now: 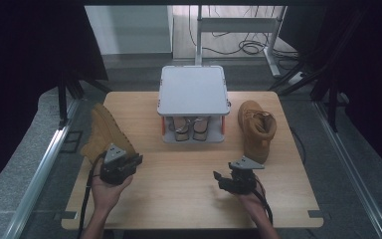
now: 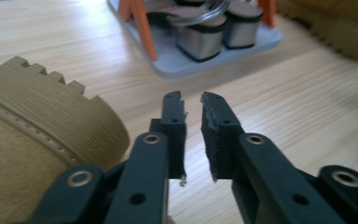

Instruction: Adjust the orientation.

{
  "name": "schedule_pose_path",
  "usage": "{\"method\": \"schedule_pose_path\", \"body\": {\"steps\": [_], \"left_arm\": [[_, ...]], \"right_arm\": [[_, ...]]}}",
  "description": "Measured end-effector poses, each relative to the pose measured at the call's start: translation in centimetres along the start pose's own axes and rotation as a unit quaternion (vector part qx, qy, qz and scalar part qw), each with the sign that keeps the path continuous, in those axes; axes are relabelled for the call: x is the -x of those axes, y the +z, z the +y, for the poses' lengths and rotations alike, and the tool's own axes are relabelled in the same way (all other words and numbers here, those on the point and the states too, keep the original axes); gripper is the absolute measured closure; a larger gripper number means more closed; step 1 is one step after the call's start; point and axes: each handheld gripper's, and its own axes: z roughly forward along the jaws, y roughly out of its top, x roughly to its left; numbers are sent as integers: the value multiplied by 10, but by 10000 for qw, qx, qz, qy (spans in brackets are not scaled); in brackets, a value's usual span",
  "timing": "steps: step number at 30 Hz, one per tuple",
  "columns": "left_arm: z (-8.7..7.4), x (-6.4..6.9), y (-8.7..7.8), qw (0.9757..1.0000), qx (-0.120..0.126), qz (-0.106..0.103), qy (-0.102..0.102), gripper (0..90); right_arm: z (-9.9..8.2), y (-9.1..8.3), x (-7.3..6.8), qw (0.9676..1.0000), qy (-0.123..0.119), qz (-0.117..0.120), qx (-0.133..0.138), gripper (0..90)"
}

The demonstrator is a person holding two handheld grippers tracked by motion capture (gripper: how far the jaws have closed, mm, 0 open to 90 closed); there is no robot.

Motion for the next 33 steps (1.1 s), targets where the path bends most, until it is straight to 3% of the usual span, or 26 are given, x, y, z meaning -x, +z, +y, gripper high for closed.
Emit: {"method": "schedule_pose_path", "body": {"steps": [3, 11, 17, 18, 20, 26, 33], "left_arm": [[2, -6, -8, 9999, 85, -84, -96, 846], [1, -38, -35, 9978, 378, 230, -496, 893], [-5, -67, -55, 9931, 599, 552, -844, 894], [-7, -72, -58, 9918, 589, 712, -883, 893], [-12, -81, -60, 9895, 613, 804, -1036, 893], [-28, -98, -66, 9852, 530, 1075, -1222, 893], [-51, -117, -63, 9804, 329, 1240, -1496, 894]], "right_arm": [[0, -1, 0, 10000, -16, -7, 8, 315], [0, 3, -4, 9998, -130, -74, -114, 315], [-1, 3, -6, 9997, -161, -119, -167, 315], [-1, 3, -6, 9996, -156, -130, -175, 315], [-1, 3, -5, 9996, -109, -165, -191, 315], [0, 5, -4, 9996, -83, -184, -208, 315], [-1, 7, -5, 9992, -162, -257, -276, 315]]}}
